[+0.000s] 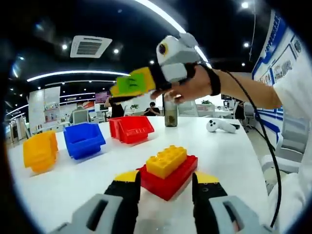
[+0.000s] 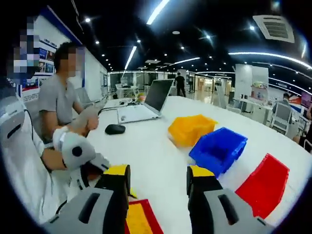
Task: Take apart the toy blocks one by one and place each separated block into its matching bin, sorting the blocks by their type until all the connected pieces are disassembled and separated into the correct bins
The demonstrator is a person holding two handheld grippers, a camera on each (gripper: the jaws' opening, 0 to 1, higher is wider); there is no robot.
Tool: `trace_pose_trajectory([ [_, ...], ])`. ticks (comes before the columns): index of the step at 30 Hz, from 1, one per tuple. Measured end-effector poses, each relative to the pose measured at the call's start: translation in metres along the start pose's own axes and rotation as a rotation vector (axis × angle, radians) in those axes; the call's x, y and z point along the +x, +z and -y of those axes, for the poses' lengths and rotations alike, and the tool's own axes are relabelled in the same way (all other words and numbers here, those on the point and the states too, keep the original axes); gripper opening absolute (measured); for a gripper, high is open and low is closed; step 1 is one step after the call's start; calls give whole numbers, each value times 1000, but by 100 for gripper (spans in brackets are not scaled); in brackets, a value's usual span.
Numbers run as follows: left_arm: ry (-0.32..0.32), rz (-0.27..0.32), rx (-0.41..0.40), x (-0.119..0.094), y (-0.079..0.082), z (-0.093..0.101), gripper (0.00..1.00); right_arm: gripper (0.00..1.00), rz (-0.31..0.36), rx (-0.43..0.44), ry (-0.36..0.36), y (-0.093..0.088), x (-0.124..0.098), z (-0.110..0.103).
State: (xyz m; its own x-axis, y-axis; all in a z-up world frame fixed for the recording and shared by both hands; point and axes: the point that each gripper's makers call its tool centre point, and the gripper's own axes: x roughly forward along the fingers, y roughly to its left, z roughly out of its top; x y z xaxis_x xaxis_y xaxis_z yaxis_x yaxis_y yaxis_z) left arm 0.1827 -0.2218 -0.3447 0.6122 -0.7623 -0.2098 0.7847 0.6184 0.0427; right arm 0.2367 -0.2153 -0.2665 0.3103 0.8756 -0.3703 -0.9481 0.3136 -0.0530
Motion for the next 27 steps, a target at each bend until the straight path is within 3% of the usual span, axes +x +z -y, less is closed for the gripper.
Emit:
trace_pose_trajectory([
  [6,5,-12,4,-1,-2,1,46,42,-8,-40,41,-37,-14,-24],
  [11,3,-21,3,-1,-4,1,46,42,-24,-40,53,-56,-20,-25],
  [19,0,-25,-6,-1,-5,2,48,39,-45,-37,88,-78,-16,-23],
  [23,4,-27,-6,0,-5,1,49,29,-62,-16,100,-84,-13,-24],
  [27,1,-31,-3,0,-5,2,51,25,-56,6,129,-84,-13,-32],
])
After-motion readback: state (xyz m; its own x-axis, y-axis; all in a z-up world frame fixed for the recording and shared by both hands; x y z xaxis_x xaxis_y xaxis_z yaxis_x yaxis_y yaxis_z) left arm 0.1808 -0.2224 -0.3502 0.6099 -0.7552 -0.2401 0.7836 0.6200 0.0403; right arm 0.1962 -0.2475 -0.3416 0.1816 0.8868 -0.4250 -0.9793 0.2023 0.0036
